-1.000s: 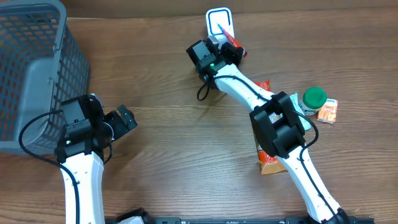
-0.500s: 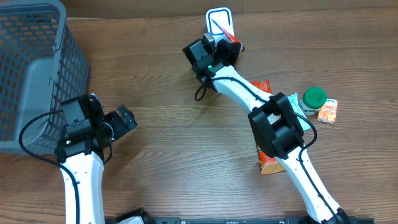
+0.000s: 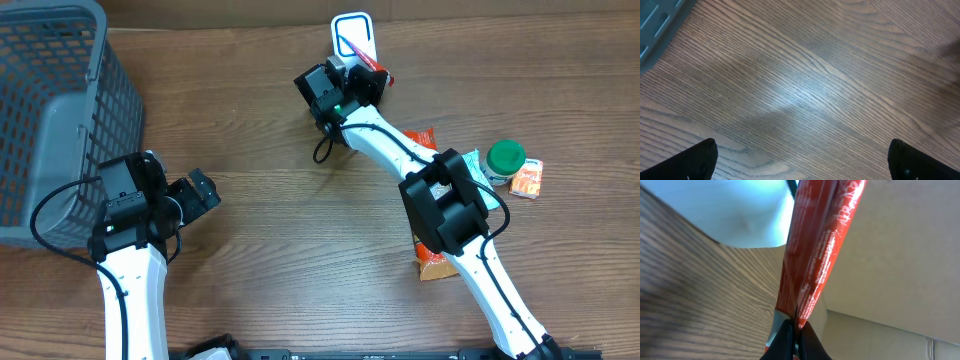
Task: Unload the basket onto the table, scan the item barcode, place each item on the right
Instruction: 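Hold the red stick snack in front of the white scanner, then carry the red stick snack right and lower it onto the spaghetti pack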
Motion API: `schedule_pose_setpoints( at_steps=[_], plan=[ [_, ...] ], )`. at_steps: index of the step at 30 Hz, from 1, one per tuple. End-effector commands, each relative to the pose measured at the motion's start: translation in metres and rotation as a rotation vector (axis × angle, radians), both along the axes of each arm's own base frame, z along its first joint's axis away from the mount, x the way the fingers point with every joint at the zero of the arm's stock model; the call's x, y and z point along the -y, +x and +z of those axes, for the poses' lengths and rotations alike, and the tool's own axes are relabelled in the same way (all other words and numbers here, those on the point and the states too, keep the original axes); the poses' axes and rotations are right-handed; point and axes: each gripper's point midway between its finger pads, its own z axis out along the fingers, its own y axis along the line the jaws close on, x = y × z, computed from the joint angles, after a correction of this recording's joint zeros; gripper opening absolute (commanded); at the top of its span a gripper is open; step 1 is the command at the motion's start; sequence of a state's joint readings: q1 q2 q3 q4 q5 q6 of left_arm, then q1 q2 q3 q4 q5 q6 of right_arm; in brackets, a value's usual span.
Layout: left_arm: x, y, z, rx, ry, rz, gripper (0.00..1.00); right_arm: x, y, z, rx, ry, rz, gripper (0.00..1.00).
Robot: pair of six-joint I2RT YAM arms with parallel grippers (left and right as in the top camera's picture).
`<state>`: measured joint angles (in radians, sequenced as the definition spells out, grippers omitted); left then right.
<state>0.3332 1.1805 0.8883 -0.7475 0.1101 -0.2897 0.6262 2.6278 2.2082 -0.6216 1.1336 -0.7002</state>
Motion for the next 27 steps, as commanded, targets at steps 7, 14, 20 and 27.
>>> schedule_pose_setpoints(
  at_steps=[7,14,20,27],
  plan=[
    [-0.001,0.003,0.003,0.006,0.004,0.011,1.00,0.003,-0.007,0.051,0.140,0.233,-0.076,0.03],
    [-0.001,0.003,0.004,0.006,0.004,0.011,1.00,-0.003,-0.048,0.116,0.081,0.603,-0.097,0.03],
    [-0.001,0.003,0.004,0.006,0.004,0.011,1.00,0.014,-0.122,0.118,-0.242,0.841,-0.234,0.04],
    [-0.001,0.003,0.003,0.006,0.004,0.011,1.00,0.034,-0.184,0.079,-0.681,1.030,-0.444,0.04]
  ],
)
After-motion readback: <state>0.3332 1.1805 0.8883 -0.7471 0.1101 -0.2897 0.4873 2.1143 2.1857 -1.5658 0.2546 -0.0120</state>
